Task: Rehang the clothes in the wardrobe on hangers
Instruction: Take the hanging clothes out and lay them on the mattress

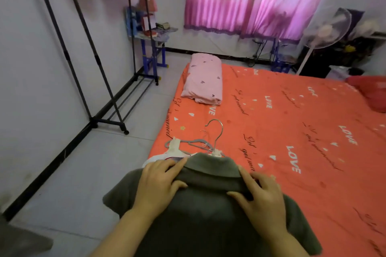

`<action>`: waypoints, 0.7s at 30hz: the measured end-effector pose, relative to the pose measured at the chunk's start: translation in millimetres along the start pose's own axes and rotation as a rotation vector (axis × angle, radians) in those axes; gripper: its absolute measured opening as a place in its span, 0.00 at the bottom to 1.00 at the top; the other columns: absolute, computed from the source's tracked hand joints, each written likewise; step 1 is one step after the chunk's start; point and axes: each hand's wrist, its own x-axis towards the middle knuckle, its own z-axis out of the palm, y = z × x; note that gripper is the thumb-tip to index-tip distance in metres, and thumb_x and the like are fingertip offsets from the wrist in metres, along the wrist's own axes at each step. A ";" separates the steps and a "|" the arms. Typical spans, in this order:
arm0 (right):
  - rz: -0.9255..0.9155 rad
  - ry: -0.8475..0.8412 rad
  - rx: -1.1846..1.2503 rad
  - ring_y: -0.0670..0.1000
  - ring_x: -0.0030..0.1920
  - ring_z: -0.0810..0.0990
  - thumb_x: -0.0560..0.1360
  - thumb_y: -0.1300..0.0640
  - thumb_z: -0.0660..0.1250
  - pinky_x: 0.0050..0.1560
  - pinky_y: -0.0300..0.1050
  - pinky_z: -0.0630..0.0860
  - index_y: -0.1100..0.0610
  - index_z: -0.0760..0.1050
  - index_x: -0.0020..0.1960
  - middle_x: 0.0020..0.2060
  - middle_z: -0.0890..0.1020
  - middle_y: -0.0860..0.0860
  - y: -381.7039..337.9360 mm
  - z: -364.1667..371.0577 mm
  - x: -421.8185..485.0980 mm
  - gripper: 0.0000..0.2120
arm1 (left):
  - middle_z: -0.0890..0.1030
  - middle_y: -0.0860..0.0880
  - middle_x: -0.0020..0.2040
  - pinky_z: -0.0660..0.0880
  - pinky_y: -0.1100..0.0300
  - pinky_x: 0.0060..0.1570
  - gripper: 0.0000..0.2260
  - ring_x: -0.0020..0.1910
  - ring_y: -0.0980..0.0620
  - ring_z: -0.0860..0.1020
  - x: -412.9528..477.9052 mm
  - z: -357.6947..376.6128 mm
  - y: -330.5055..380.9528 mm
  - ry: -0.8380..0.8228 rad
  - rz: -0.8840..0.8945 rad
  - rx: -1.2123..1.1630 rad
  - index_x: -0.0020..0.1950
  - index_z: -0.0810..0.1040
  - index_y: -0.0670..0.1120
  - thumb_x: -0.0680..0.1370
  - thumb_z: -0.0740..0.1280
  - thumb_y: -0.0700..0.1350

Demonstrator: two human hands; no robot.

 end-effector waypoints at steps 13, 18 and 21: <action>0.216 -0.725 -0.001 0.51 0.66 0.67 0.73 0.44 0.66 0.67 0.42 0.62 0.49 0.64 0.72 0.66 0.70 0.49 73.5 146.5 3.1 0.29 | 0.56 0.47 0.75 0.54 0.52 0.69 0.29 0.73 0.48 0.55 30.7 161.0 -32.9 -0.752 -0.379 0.206 0.75 0.58 0.53 0.76 0.63 0.57; 0.152 -0.802 0.032 0.52 0.64 0.69 0.73 0.45 0.66 0.66 0.43 0.64 0.50 0.67 0.71 0.64 0.72 0.50 61.5 144.3 -1.1 0.28 | 0.58 0.47 0.75 0.54 0.51 0.69 0.27 0.73 0.47 0.57 6.7 143.2 -37.6 -0.790 -0.453 0.215 0.74 0.60 0.52 0.77 0.61 0.58; 0.066 -0.807 0.044 0.51 0.65 0.68 0.74 0.43 0.64 0.66 0.41 0.63 0.49 0.65 0.71 0.64 0.71 0.48 39.4 140.0 13.6 0.28 | 0.60 0.49 0.74 0.54 0.52 0.69 0.26 0.71 0.49 0.59 2.8 112.3 -41.8 -0.721 -0.496 0.222 0.73 0.62 0.53 0.77 0.61 0.58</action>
